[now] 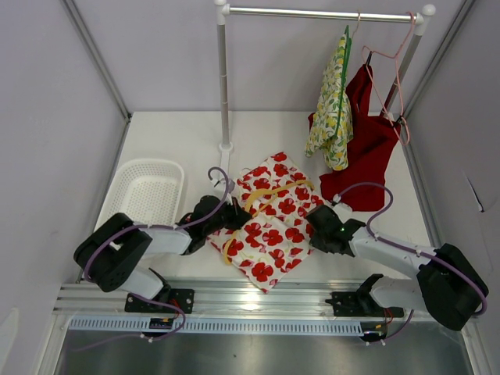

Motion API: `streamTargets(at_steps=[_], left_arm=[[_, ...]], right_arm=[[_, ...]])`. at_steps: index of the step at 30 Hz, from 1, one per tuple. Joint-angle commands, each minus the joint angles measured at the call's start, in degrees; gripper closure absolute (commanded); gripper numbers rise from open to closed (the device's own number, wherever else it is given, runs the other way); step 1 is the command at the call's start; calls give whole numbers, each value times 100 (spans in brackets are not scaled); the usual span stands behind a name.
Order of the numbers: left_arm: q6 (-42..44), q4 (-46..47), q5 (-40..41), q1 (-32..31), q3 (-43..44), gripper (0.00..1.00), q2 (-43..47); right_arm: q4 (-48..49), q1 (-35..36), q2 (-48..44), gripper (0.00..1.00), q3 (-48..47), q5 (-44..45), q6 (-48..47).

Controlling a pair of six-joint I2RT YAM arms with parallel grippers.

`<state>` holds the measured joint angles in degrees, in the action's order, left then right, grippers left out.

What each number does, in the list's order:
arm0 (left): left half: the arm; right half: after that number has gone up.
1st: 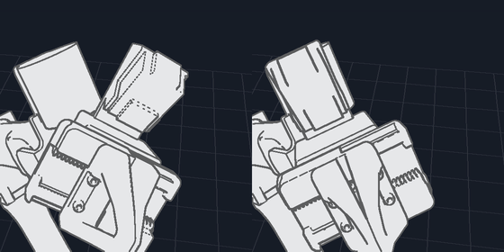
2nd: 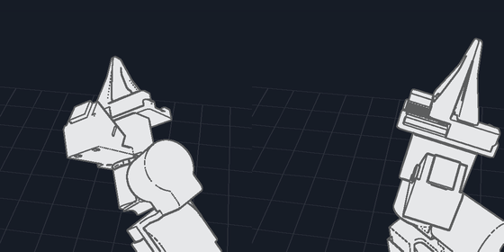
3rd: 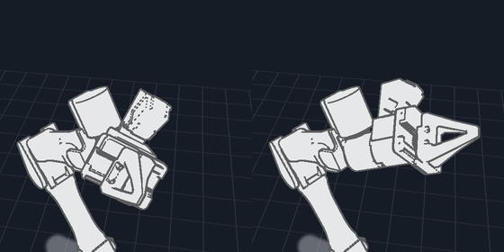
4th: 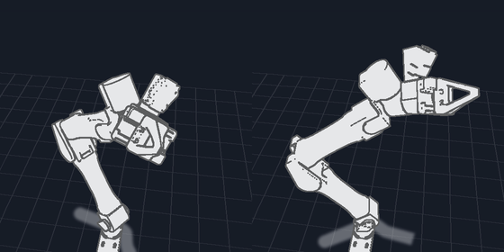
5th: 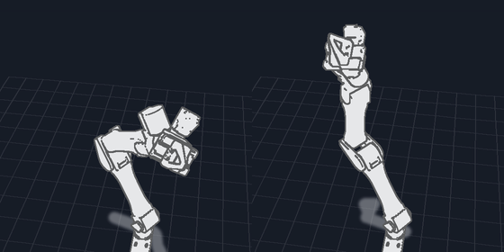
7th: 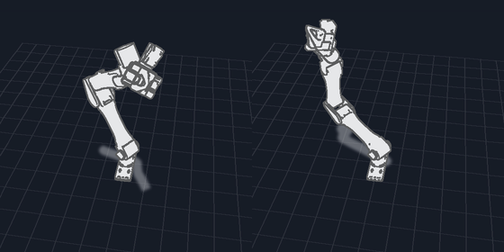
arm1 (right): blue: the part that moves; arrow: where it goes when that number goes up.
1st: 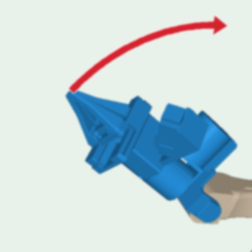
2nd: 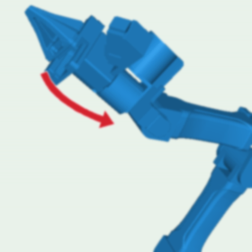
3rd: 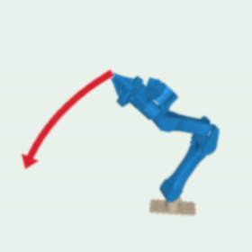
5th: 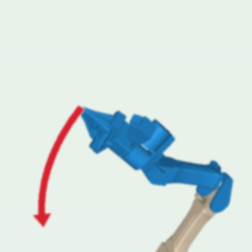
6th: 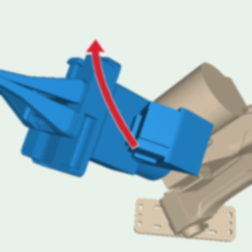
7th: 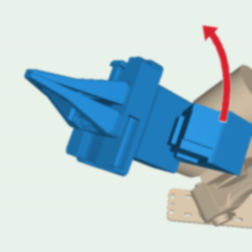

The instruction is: Place the skirt on the hanger

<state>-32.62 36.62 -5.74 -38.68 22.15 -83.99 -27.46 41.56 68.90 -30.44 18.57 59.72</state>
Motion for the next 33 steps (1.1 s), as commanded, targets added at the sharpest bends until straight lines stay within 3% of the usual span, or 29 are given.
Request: streamTargets(at_steps=[1,23,33], left_arm=[[300,-744,662,325,-97,100,-74],[898,-770,64,572,176,100,172],[941,-805,231,493,-44,100,1533]], right_arm=[[-453,-69,-61,100,117,42,-163],[-216,-227,70,100,161,-152,-339],[-233,-263,-105,98,11,-178,-523]])
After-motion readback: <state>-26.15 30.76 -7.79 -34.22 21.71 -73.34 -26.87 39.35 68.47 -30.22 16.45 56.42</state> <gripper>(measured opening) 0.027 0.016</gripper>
